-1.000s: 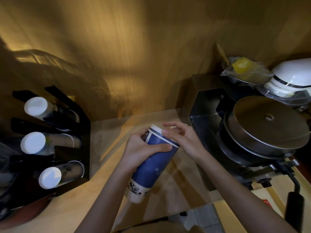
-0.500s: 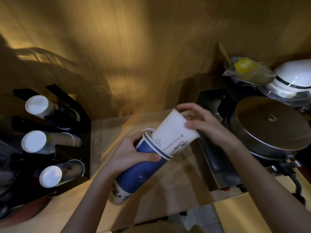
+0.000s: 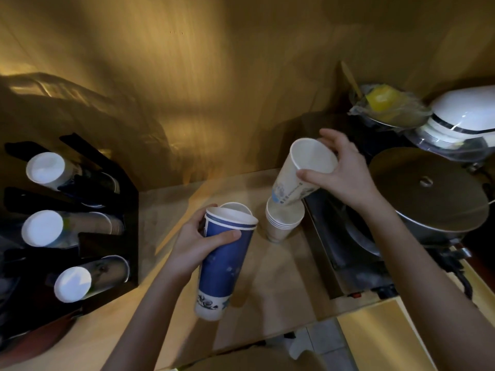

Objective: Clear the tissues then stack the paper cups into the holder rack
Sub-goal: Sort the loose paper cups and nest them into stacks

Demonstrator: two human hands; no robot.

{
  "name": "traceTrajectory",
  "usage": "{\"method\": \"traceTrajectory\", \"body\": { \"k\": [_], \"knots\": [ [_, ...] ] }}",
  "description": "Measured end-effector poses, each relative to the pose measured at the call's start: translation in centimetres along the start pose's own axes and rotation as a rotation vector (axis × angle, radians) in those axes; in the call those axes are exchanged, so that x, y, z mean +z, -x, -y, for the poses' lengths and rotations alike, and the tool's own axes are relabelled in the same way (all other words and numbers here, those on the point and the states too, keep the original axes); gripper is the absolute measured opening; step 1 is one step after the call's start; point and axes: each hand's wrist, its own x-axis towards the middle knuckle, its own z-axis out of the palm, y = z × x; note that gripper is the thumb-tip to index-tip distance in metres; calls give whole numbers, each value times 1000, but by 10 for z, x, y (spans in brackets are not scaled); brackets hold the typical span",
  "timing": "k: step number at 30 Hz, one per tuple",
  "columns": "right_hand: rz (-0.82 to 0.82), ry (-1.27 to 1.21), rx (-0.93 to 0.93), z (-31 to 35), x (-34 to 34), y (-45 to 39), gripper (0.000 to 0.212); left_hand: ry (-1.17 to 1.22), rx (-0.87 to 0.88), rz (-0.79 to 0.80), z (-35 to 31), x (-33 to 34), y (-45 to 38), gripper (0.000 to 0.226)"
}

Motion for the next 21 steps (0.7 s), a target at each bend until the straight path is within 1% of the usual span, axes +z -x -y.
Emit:
{"method": "traceTrajectory", "body": {
  "k": [3, 6, 7, 10, 13, 16, 19, 21],
  "knots": [
    [99, 70, 24, -10, 20, 3, 90, -8, -10, -5, 1, 3, 0, 82],
    [193, 106, 77, -25, 41, 5, 92, 1, -18, -8, 1, 7, 2, 66],
    [216, 108, 112, -31, 48, 5, 93, 0, -18, -5, 1, 8, 3, 64],
    [258, 156, 178, -45, 67, 7, 95, -5, -15, -5, 3, 11, 5, 66],
    [320, 252, 170, -54, 82, 11, 92, 0, -12, 1, 4, 12, 6, 67],
    [319, 203, 188, -60, 92, 15, 87, 4, 4, 0, 4, 11, 7, 67],
    [293, 182, 226, -58, 93, 17, 94, 3, 14, 5, 2, 11, 9, 68],
    [262, 157, 187, -46, 88, 21, 95, 10, 25, -1, 2, 11, 10, 69]
  ]
}}
